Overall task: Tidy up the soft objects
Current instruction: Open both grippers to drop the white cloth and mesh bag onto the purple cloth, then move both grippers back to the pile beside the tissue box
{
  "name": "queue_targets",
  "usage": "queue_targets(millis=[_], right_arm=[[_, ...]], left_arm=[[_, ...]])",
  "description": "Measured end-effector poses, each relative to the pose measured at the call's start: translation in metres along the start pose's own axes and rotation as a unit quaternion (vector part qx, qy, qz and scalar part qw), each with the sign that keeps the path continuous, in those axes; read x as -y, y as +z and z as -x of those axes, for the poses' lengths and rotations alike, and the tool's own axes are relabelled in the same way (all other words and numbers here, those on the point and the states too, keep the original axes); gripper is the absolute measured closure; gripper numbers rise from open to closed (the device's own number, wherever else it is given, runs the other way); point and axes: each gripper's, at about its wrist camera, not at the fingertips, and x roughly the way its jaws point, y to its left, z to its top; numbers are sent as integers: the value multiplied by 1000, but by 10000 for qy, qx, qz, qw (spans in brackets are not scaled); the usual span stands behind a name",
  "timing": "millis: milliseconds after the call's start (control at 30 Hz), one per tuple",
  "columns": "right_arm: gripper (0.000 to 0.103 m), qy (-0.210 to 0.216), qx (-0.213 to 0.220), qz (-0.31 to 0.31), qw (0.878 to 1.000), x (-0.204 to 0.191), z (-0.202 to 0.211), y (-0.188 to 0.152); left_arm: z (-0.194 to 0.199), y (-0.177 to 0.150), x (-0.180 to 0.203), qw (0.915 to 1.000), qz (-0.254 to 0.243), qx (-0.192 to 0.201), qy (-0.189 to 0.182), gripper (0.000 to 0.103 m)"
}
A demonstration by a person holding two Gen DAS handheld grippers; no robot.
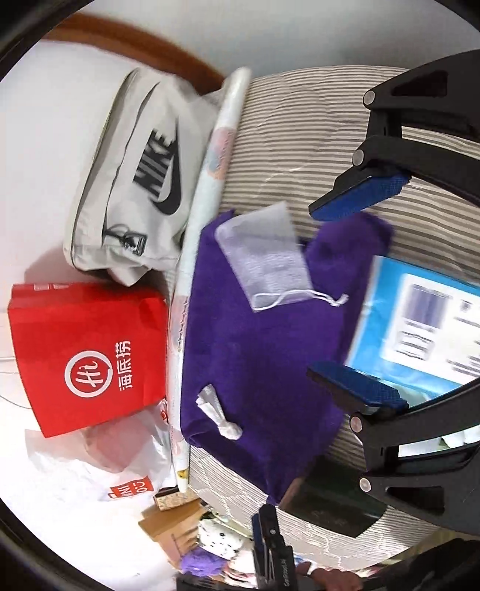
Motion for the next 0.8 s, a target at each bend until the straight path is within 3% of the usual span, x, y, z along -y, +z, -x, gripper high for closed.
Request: queue_targets(millis=[233,367,467,700,800], right_arm=[[21,-335,219,308,9987,-21,35,-43],[21,249,185,-49,9995,-21,49,-70],[21,595,122,-344,9976,-21,58,-91],[21,570,354,-344,9972,-39,77,-136],[21,566,391,-393,9969,-42,81,-153]], left_arm=[[38,-49,1,9990,57,372,-245,47],[57,-81,10,9973,-159,703,-126,47],[58,-102,18,9975,-300,571,-283,47],[49,-144,38,9963,-558,442,-479,48],[45,-153,53,9930,-931,535,-492,48]])
